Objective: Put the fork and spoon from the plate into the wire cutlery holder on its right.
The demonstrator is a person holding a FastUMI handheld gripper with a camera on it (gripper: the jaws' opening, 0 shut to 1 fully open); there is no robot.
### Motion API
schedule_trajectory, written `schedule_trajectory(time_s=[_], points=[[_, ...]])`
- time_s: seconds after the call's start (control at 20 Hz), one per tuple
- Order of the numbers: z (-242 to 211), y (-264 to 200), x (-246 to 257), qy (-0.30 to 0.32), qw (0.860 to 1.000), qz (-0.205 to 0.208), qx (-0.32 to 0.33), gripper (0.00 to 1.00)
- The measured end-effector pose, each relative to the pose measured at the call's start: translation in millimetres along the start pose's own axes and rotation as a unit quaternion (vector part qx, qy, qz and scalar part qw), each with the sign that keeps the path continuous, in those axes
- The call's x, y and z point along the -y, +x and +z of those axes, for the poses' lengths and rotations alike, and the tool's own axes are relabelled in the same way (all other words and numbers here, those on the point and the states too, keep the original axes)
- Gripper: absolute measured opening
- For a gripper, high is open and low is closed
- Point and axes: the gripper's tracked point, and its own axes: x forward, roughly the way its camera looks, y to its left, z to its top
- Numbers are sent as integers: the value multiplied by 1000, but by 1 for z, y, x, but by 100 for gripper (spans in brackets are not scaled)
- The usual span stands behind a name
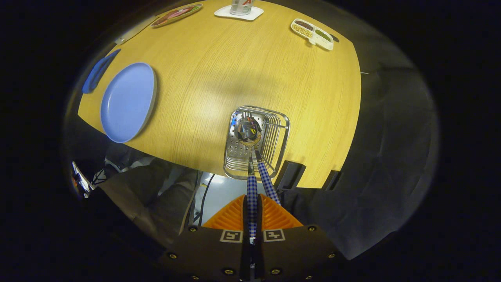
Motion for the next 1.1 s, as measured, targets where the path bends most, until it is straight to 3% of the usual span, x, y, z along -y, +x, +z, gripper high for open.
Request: schedule_trajectory(time_s=[0.35,0.4,0.45,0.55,0.6,0.65,0.9,1.1], points=[[16,6,-5,-4,1000,2,7,15],[17,5,-5,-3,1000,1,13,37],[18,2,-5,-1,1000,2,18,41],[18,-4,-5,5,1000,1,30,66],[18,-7,-4,8,999,1,39,90],[20,-11,-5,12,999,-3,49,98],[25,-37,-11,40,993,-4,115,97],[44,-65,-27,68,971,-8,229,97]])
